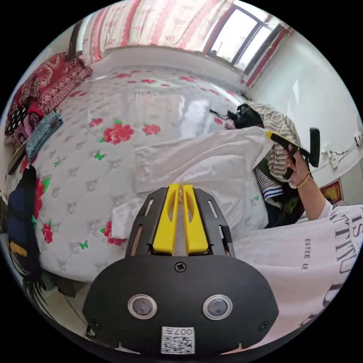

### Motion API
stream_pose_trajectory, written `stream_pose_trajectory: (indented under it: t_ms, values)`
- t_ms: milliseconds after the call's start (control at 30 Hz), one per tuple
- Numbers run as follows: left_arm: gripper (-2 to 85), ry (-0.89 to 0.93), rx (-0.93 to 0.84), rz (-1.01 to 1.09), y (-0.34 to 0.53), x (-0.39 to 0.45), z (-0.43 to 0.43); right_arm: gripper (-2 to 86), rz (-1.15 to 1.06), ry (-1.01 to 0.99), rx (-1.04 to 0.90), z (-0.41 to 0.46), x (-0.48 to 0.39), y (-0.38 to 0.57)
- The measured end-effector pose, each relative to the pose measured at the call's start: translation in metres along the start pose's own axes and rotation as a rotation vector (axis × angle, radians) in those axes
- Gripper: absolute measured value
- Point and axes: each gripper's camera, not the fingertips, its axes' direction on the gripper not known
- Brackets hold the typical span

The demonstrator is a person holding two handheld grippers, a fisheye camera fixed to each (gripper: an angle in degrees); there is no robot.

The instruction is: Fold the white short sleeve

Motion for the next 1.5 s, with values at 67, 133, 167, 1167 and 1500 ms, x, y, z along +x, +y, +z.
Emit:
stream_pose_trajectory:
  t_ms: [67,133,167,1167,1500]
  values:
    - [-0.7,-0.061,0.128,0.046,0.0,0.005,-0.051,-0.2,0.021,0.004,0.074,-0.034,0.002,0.007]
    - [-0.7,-0.11,0.236,0.12,0.008,0.017,-0.092,-0.1,0.011,-0.027,0.124,-0.057,0.0,0.02]
    - [-0.7,-0.121,0.249,0.132,0.013,0.019,-0.097,-0.1,0.005,-0.028,0.116,-0.062,-0.002,0.03]
    - [10.9,0.055,-0.36,0.296,0.078,0.068,0.058,0.5,0.127,-0.01,-0.582,0.19,-0.068,0.172]
    - [17.3,0.007,0.072,0.687,0.036,0.128,-0.084,-0.3,-0.44,-0.337,-0.157,0.033,-0.236,0.119]
